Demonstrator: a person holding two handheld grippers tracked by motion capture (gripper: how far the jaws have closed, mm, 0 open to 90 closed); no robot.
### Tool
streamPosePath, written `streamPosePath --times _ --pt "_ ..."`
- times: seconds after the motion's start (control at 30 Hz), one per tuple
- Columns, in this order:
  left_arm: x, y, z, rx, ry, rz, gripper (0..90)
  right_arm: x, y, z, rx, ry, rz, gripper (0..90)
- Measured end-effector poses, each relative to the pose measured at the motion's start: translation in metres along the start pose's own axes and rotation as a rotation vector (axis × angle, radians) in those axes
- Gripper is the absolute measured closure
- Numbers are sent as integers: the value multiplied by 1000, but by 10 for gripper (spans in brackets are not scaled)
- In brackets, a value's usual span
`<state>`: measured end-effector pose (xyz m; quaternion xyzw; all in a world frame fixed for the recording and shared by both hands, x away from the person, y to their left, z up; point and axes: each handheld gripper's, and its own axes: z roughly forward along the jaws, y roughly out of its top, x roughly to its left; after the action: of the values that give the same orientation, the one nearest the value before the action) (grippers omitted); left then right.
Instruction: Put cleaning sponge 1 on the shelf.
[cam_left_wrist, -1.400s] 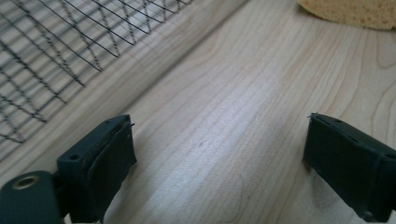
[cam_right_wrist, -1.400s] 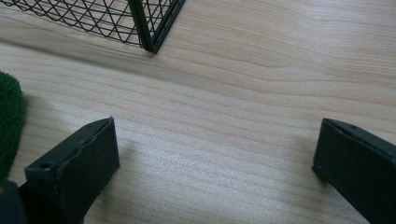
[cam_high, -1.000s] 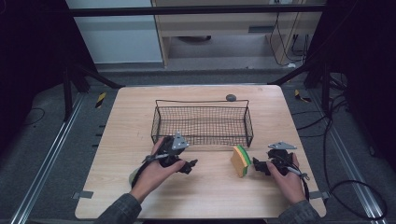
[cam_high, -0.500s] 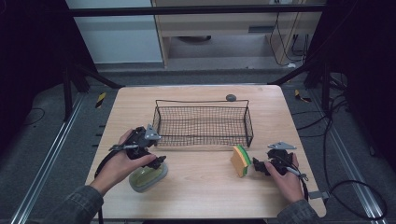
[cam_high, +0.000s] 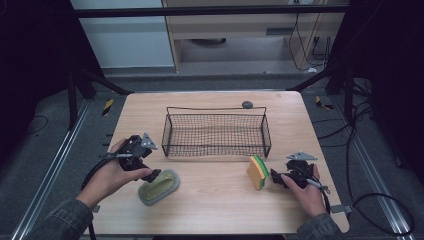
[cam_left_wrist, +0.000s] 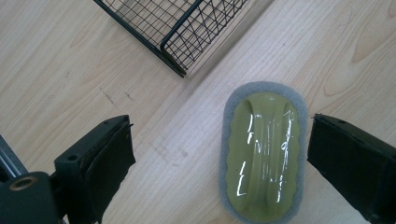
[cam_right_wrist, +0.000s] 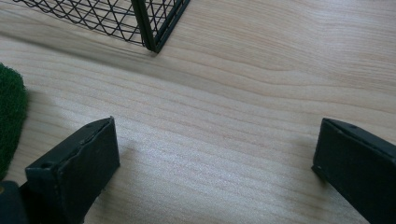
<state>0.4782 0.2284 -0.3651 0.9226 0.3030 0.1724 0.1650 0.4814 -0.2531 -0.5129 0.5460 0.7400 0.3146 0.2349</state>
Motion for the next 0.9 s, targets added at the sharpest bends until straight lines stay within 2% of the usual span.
streamPosePath --times 0.23,0.27,0.37,0.47,0.57,0.9 --pt "1 0 3 34 -23 30 80 0 -1 0 -3 -3 3 6" --pt "1 -1 4 57 -37 43 84 0 -1 0 -2 -4 3 6" --pt "-1 -2 4 78 -48 58 89 0 -1 -1 -2 -4 3 6" --pt "-2 -3 7 90 -49 67 96 0 -1 -1 -2 -4 3 6" --pt "-3 -5 12 96 -54 57 119 0 -1 -1 -2 -1 6 6" --pt "-6 -6 24 139 -98 70 182 0 -1 -1 -3 1 7 6"
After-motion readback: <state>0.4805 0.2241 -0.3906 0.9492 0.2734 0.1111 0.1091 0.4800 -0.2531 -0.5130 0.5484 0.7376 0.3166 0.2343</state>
